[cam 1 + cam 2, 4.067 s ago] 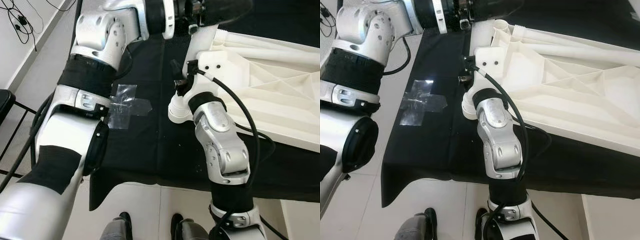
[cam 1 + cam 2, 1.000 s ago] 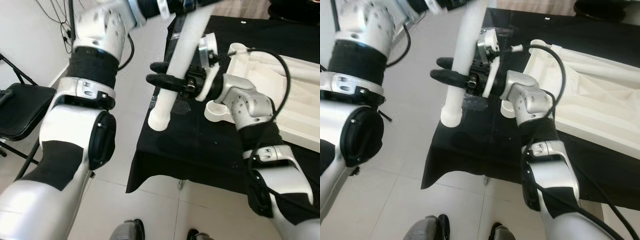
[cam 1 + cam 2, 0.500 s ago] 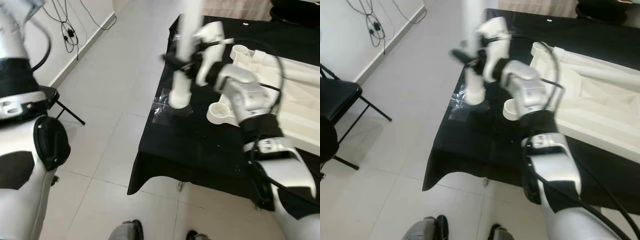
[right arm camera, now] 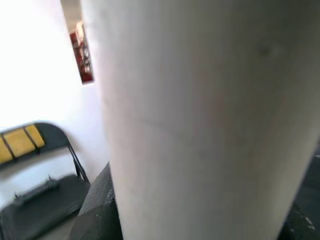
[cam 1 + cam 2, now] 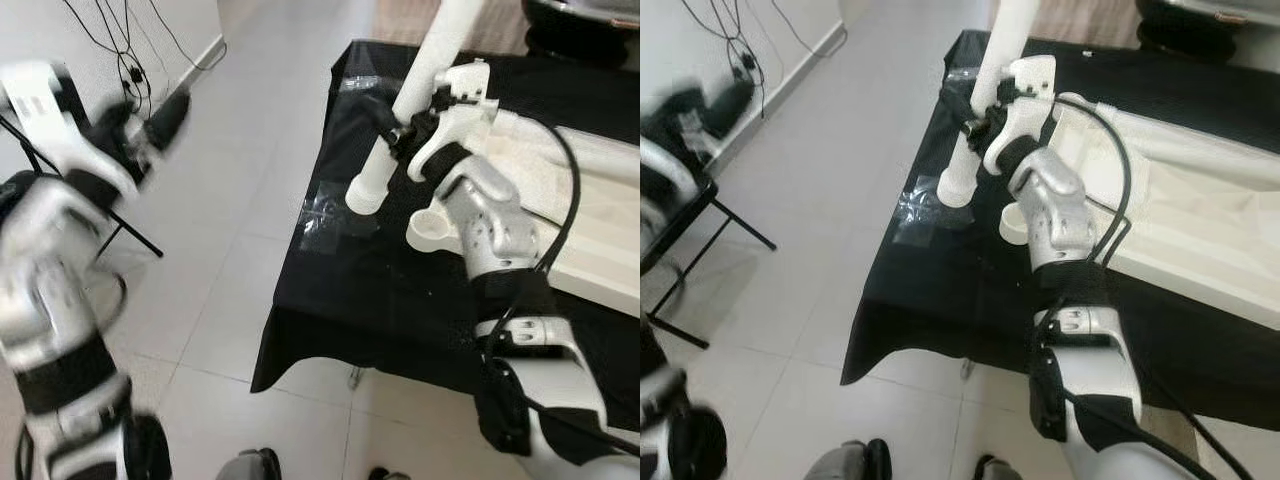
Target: Building children table
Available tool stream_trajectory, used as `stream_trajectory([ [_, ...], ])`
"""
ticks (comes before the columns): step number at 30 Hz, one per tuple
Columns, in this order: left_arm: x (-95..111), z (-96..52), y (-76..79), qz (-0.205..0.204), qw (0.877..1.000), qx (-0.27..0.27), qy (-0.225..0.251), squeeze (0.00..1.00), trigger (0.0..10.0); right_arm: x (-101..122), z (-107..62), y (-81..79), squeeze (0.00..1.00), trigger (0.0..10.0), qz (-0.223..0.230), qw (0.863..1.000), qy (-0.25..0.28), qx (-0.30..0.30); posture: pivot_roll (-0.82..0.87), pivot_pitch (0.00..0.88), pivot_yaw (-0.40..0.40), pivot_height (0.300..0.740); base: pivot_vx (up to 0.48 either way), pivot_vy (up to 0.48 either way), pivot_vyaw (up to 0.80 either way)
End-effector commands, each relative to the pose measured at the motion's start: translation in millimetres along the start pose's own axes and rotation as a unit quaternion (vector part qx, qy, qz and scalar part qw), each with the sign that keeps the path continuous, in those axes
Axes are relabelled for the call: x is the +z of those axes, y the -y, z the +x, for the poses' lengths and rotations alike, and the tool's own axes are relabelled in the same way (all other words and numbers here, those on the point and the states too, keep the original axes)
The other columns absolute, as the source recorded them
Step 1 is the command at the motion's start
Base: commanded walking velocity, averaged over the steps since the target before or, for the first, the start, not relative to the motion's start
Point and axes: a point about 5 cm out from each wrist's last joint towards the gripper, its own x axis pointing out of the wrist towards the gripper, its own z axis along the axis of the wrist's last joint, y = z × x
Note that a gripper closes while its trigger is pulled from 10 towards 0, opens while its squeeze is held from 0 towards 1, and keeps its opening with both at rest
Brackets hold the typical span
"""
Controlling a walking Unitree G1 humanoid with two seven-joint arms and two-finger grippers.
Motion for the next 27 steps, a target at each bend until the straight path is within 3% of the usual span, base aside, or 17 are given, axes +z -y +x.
stream_trajectory([
  [1, -11.9, -2.4, 16.4, -0.006, 1.0, -0.011, -0.022, 0.0, 10.0, -0.9, -0.9, -8.3, 0.0, 10.0, 0.007, 1.0, 0.005, -0.007, 0.06, 0.116, -0.036, 0.74, 0.0, -0.48, 0.0],
  [4, -46.4, -15.3, 30.6, -0.011, 0.997, 0.007, -0.079, 0.0, 10.0, -11.1, -7.3, -20.3, 0.0, 10.0, 0.026, 0.999, -0.002, -0.028, 0.05, 0.116, -0.04, 0.74, 0.0, 0.0, 0.0],
  [7, -53.2, -19.0, 33.6, -0.003, 0.996, 0.01, -0.093, 0.0, 10.0, -13.4, -9.0, -23.0, 0.0, 10.0, 0.031, 0.999, -0.005, -0.031, 0.05, 0.116, -0.04, 0.74, 0.0, 0.0, 0.0],
  [9, -72.1, -31.3, 40.2, 0.018, 0.991, 0.013, -0.13, 0.0, 10.0, -24.3, -13.8, -34.9, 0.0, 10.0, 0.063, 0.997, -0.038, -0.025, 0.05, 0.115, -0.043, 0.74, 0.0, 0.0, 0.0],
  [13, -87.5, -48.5, 44.8, 0.035, 0.987, 0.026, -0.156, 0.0, 10.0, -33.3, -22.9, -47.4, 0.0, 10.0, 0.066, 0.994, -0.073, -0.037, 0.04, 0.115, -0.046, 0.74, 0.0, 0.0, 0.0],
  [19, -91.1, -56.8, 45.5, 0.051, 0.985, 0.038, -0.159, 0.0, 10.0, -37.4, -36.0, -56.1, 0.0, 10.0, 0.057, 0.995, -0.069, -0.043, 0.04, 0.114, -0.047, 0.74, 0.0, 0.0, 0.0],
  [27, -74.6, -45.3, 50.9, 0.057, 0.991, 0.022, -0.116, 0.0, 10.0, -30.8, -40.1, -60.3, 0.0, 10.0, 0.046, 0.997, -0.056, -0.04, 0.04, 0.113, -0.04, 0.74, 0.302, 0.0, -0.65],
])
